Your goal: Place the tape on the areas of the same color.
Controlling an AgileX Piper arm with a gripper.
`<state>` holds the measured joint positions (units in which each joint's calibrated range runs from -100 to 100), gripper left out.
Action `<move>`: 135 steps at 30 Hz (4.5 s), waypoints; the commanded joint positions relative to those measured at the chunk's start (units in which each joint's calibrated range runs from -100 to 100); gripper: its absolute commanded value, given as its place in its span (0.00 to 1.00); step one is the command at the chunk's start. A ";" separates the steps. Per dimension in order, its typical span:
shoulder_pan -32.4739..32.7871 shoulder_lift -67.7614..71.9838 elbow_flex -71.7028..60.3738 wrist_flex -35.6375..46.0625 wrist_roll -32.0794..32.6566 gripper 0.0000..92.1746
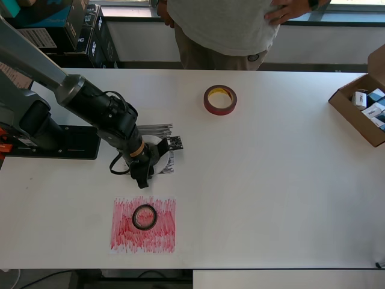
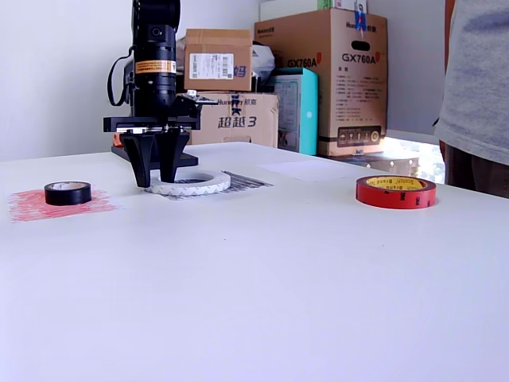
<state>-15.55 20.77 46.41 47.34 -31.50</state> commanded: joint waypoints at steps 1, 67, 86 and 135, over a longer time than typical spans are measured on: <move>0.17 0.47 -0.30 -0.46 0.32 0.30; -5.59 -7.39 -0.66 -0.37 0.40 0.67; -5.83 -5.24 -0.57 -0.37 3.76 0.67; -5.51 -0.19 -1.39 -0.37 5.56 0.00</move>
<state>-20.67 20.75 45.12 46.26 -26.24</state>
